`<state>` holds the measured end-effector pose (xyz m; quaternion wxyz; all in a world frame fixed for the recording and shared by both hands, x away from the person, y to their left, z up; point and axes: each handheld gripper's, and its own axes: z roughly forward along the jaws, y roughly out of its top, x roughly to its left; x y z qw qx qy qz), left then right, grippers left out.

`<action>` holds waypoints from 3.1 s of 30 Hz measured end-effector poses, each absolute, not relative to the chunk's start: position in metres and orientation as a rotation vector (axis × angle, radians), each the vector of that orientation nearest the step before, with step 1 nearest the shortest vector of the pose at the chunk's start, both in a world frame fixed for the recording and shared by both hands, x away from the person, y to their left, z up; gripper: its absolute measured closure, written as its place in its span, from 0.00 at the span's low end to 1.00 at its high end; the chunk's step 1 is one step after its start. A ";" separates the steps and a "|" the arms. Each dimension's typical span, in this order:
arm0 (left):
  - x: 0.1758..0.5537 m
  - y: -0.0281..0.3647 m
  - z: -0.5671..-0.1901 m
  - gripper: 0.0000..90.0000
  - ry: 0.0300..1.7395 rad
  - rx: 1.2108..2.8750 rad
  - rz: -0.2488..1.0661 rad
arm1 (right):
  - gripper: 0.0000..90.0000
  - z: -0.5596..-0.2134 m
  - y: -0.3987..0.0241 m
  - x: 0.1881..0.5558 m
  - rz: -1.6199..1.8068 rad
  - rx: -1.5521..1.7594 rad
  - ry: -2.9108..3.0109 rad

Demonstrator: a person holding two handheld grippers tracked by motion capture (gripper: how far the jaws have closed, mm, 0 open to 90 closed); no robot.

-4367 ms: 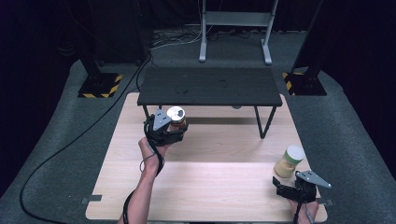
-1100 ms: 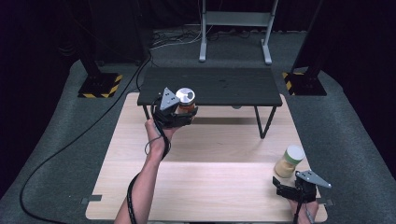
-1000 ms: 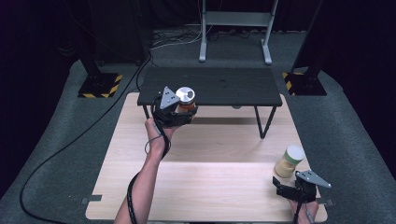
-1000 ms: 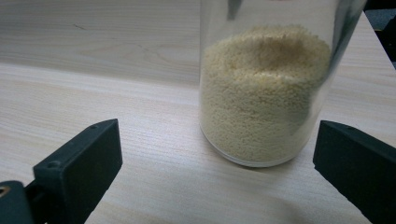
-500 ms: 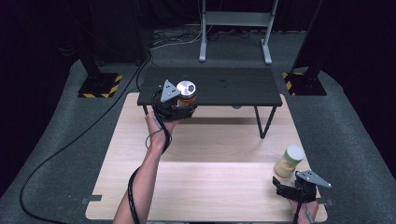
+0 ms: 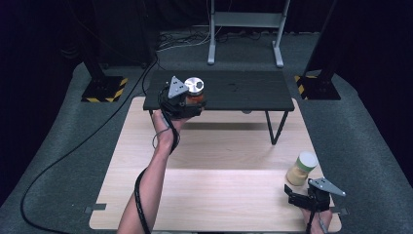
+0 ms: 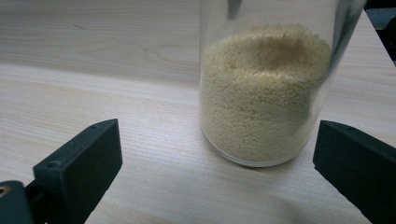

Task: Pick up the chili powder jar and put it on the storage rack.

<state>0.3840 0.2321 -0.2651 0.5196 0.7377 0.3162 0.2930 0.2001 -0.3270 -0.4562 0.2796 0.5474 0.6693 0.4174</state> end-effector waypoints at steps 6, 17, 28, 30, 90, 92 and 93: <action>0.391 0.231 -0.262 0.35 0.771 1.771 0.702 | 0.00 -0.456 -0.327 0.200 1.119 1.468 1.795; 0.404 0.230 -0.259 0.35 0.809 1.763 0.691 | 0.00 -0.456 -0.327 0.200 1.119 1.468 1.797; 0.415 0.228 -0.262 0.35 0.844 1.772 0.679 | 0.00 -0.456 -0.327 0.200 1.118 1.467 1.798; 0.416 0.228 -0.263 0.35 0.849 1.776 0.679 | 0.01 -0.456 -0.327 0.200 1.118 1.466 1.797; 0.348 0.243 -0.299 0.00 0.943 1.966 0.666 | 0.00 -0.456 -0.327 0.200 1.119 1.463 1.801; 0.332 0.244 -0.321 0.00 0.964 2.011 0.666 | 0.00 -0.456 -0.327 0.200 1.123 1.462 1.797; 0.326 0.245 -0.331 0.00 0.976 2.028 0.656 | 0.00 -0.457 -0.328 0.200 1.127 1.462 1.796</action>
